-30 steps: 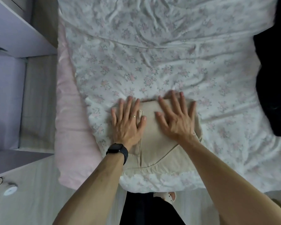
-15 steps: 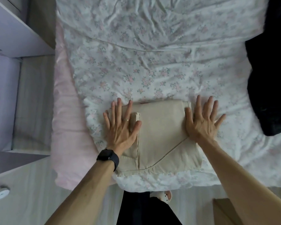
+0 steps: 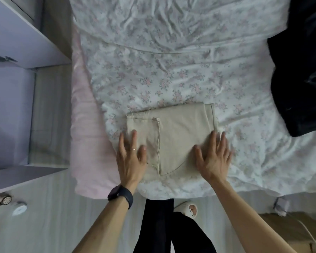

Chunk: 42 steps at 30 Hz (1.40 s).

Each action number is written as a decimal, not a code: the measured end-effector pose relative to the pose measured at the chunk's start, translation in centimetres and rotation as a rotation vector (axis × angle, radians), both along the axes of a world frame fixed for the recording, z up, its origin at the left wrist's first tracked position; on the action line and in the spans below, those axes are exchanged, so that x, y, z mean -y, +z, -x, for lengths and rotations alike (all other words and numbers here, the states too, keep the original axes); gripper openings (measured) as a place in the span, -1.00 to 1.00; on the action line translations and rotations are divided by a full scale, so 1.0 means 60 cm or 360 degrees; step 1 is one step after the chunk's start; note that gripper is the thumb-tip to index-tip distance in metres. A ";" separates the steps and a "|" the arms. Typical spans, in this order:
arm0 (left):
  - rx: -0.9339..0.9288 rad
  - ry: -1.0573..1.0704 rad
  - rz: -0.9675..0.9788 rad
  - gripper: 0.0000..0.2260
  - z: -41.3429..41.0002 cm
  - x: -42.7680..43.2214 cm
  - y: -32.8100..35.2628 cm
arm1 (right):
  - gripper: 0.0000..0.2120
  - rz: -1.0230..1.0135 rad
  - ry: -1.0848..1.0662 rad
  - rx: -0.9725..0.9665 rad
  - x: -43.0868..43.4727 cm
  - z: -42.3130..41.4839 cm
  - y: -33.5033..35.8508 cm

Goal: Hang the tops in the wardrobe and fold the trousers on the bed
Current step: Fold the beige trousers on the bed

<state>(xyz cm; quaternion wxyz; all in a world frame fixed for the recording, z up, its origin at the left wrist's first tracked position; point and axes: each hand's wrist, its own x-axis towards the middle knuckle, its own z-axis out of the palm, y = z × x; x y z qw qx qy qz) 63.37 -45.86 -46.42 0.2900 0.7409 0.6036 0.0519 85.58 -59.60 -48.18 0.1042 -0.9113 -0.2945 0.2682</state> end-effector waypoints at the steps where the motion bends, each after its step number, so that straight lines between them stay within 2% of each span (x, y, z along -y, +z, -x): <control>1: 0.0099 0.0096 0.0098 -0.44 0.005 -0.006 0.007 | -0.22 -0.0092 -0.0116 -0.0084 -0.007 -0.007 0.015; 4: 0.0433 0.0413 0.0500 -0.29 0.004 -0.024 0.017 | -0.15 -0.0261 -0.0205 -0.0312 -0.024 -0.034 0.042; 5: 0.0516 0.0533 0.0658 -0.32 0.002 -0.030 0.017 | -0.10 -0.0233 -0.0217 -0.0395 -0.030 -0.044 0.049; 8: 0.0487 0.0697 0.0984 -0.62 -0.005 -0.053 0.014 | -0.10 0.0003 -0.0233 -0.0621 -0.060 -0.076 0.061; 10: 0.0552 0.0740 0.1061 -0.65 -0.008 -0.066 0.010 | -0.13 0.0130 -0.0207 -0.0725 -0.076 -0.094 0.064; 14: 0.0594 0.0750 0.1019 -0.59 -0.015 -0.081 0.009 | -0.36 0.0222 -0.0074 -0.0644 -0.095 -0.109 0.068; 17: 0.0690 0.0743 0.0901 -0.53 -0.008 -0.075 0.014 | -0.52 0.0134 -0.0027 -0.0595 -0.094 -0.098 0.063; 21: 0.0787 0.0726 0.0725 -0.53 -0.005 -0.053 0.020 | -0.43 -0.0061 -0.0223 -0.0597 -0.080 -0.081 0.057; 27: 0.0773 0.0617 0.0810 -0.56 -0.002 -0.058 0.022 | -0.33 -0.0175 -0.0372 -0.0734 -0.064 -0.078 0.041; 32: 0.0725 0.0529 0.0466 -0.67 -0.012 -0.041 0.031 | -0.07 -0.0468 -0.0444 -0.0671 -0.058 -0.065 0.057; 34: 0.0680 0.0419 0.0404 -0.77 -0.015 -0.033 0.030 | -0.15 -0.0588 -0.0398 -0.0619 -0.049 -0.061 0.063; 37: 0.0705 0.0434 0.0701 -0.76 -0.012 -0.046 0.029 | -0.43 -0.0513 -0.0215 -0.0717 -0.037 -0.071 0.072; 42: 0.0911 0.0440 0.1490 -0.62 0.011 -0.115 0.047 | -0.49 -0.0350 -0.0116 -0.1454 -0.059 -0.140 0.091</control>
